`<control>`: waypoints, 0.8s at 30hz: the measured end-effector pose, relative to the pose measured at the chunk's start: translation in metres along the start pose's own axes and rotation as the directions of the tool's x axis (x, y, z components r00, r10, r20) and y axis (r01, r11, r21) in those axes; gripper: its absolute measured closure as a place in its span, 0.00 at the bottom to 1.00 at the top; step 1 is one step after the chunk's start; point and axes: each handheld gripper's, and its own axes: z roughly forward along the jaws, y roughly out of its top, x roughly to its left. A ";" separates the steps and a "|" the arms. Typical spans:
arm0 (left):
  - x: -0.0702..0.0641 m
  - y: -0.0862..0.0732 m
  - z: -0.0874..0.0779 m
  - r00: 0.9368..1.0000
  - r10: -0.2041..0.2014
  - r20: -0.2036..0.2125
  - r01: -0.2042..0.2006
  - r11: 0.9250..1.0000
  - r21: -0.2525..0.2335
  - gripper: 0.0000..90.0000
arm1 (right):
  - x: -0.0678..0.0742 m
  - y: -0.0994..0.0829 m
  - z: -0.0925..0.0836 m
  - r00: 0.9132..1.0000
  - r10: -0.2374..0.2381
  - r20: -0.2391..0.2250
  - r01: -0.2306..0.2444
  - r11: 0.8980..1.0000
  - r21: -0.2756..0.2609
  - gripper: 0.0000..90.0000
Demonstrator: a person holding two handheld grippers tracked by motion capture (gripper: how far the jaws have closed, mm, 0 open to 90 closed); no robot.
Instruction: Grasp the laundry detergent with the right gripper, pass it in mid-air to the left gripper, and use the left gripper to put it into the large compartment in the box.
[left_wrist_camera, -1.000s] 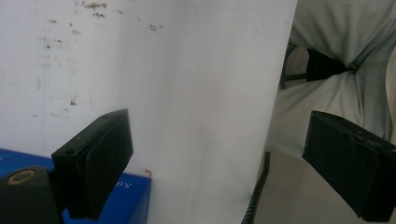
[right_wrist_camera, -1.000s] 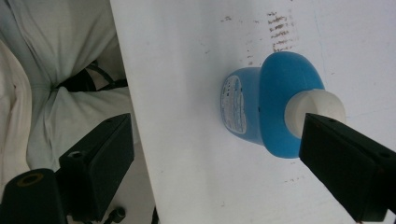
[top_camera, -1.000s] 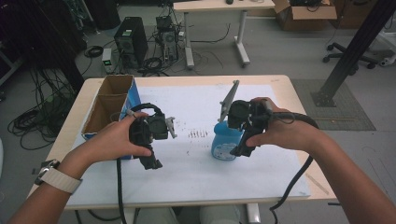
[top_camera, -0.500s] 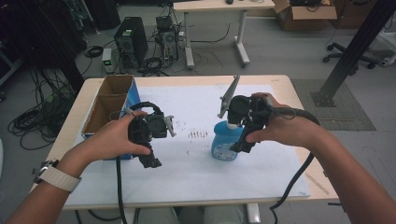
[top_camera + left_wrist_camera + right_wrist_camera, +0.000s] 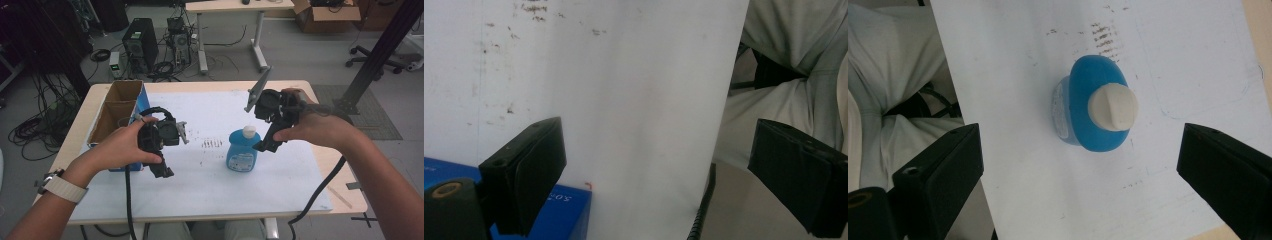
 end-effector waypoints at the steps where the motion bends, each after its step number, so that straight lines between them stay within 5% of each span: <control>1: 0.000 0.000 0.000 1.000 -0.001 0.000 0.001 1.000 0.000 0.10 | -0.001 -0.001 0.000 1.000 0.002 0.001 -0.002 1.000 -0.003 0.05; 24: 0.003 0.002 0.003 1.000 -0.004 -0.006 0.004 1.000 -0.005 0.10 | -0.022 -0.029 0.017 0.999 0.053 -0.008 -0.053 0.996 -0.068 0.05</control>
